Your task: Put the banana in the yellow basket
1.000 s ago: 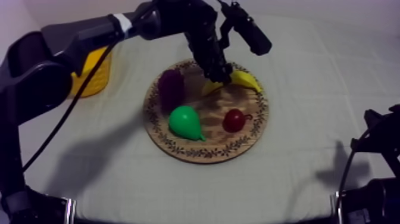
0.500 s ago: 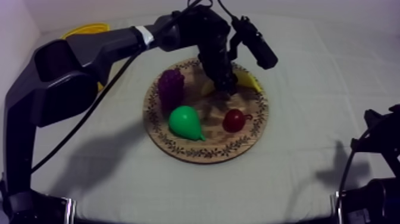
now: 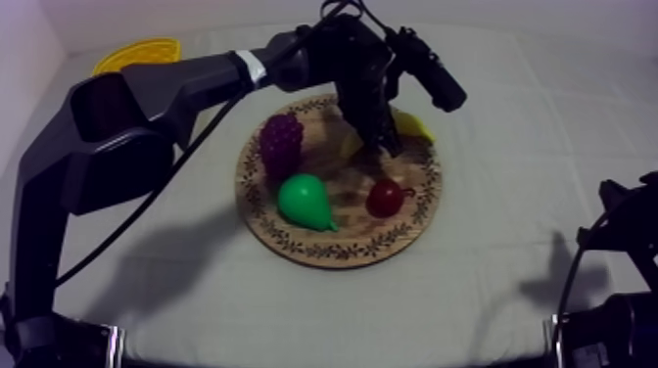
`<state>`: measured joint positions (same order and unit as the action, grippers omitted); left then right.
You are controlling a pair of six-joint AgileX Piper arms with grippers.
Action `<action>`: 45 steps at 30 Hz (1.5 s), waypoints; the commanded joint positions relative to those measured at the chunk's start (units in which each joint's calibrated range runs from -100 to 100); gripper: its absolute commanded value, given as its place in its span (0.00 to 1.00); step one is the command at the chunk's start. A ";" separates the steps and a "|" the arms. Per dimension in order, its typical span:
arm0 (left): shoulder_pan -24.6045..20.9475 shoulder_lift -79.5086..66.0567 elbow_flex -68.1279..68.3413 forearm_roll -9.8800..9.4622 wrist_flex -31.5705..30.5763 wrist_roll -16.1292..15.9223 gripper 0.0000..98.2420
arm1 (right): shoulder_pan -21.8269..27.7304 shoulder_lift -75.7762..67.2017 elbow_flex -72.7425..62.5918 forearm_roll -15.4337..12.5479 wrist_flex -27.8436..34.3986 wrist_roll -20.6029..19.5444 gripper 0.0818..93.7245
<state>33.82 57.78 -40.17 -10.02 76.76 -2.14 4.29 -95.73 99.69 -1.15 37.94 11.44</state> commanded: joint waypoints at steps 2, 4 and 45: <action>0.02 -0.16 -0.35 -0.42 0.45 0.22 0.27 | 0.00 -0.02 -0.03 0.01 -0.04 0.01 0.00; -0.04 -0.57 -0.31 -0.69 0.60 0.41 0.26 | 0.00 -0.02 -0.03 0.01 -0.04 0.01 0.00; -29.75 -43.00 46.40 -8.85 -6.68 5.12 0.28 | 0.00 -0.02 -0.03 0.01 -0.04 0.06 0.00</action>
<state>5.21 14.59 4.13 -18.88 70.70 2.88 4.29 -95.73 99.69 -1.15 37.86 11.47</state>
